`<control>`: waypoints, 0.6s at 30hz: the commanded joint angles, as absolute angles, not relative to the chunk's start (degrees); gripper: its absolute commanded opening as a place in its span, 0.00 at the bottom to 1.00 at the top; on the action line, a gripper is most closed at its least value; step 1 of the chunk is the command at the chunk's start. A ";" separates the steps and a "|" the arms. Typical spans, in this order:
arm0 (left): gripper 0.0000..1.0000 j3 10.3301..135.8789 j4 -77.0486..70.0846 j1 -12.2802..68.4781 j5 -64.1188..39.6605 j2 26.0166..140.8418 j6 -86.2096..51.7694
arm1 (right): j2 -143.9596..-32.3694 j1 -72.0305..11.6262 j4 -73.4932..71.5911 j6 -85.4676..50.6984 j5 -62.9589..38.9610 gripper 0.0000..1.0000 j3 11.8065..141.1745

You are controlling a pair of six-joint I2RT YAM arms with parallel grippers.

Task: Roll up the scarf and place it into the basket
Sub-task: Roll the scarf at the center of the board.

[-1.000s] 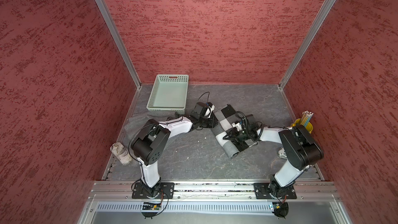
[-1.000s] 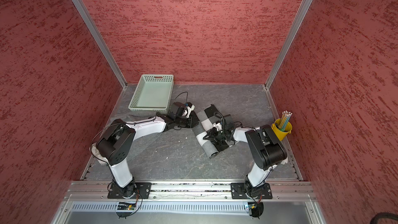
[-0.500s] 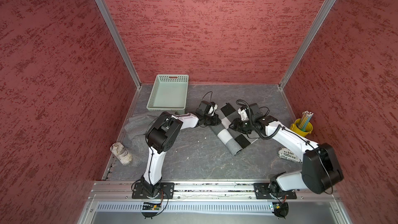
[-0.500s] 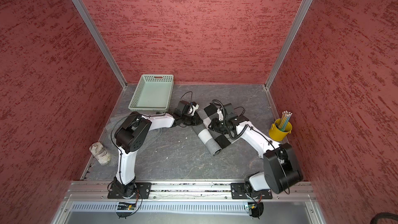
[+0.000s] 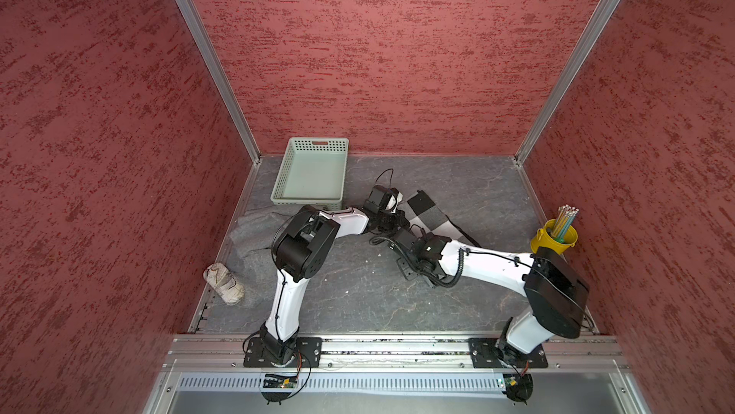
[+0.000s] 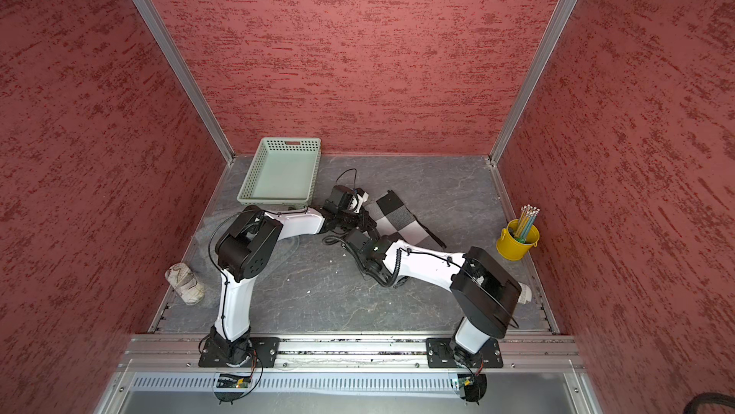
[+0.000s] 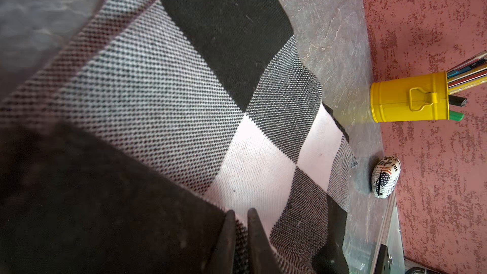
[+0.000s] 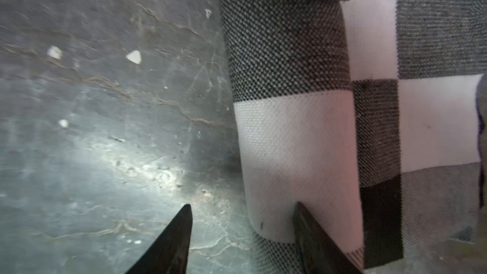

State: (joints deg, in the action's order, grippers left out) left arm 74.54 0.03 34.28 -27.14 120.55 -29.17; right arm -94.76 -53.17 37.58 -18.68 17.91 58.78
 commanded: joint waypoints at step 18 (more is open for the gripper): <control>0.28 73.14 3.81 28.17 -26.28 112.30 -29.26 | -101.45 -47.20 33.50 -17.69 17.31 0.08 56.76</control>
